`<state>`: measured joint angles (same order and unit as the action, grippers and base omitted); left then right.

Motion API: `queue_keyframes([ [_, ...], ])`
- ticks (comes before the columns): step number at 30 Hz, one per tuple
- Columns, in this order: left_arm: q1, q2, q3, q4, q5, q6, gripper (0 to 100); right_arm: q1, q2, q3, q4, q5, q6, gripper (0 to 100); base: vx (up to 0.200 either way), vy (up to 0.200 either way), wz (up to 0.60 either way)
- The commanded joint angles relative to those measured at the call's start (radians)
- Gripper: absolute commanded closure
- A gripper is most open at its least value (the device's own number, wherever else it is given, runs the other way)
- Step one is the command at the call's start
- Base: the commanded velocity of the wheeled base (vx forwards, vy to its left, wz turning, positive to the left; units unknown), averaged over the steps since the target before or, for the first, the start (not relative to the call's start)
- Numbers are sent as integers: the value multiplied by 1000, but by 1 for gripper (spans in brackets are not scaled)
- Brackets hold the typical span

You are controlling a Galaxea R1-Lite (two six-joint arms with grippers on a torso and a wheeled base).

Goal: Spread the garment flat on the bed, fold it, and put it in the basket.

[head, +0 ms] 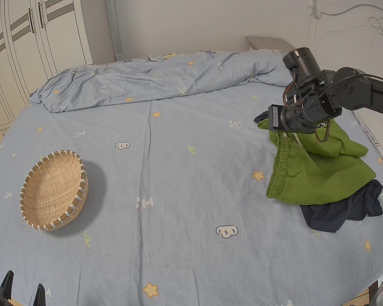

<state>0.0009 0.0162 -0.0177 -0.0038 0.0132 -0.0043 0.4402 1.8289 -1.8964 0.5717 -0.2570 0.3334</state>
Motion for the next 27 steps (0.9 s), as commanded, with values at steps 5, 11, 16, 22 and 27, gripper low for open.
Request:
queue_keyframes([
  [5,1,-16,16,-1,1,0,0,233,-7,-104,94,2,82,100,0,0,0],
  [11,1,-16,16,-1,1,0,0,310,0,-104,103,-7,124,100,0,0,0],
  [16,1,-16,16,-1,1,0,0,377,16,23,-148,-28,154,100,0,0,0],
  [22,1,-16,16,-1,1,0,0,433,-2,398,-690,-131,-13,100,0,0,0],
  [27,1,-16,16,-1,1,0,0,508,4,405,-716,-131,52,100,0,0,0],
])
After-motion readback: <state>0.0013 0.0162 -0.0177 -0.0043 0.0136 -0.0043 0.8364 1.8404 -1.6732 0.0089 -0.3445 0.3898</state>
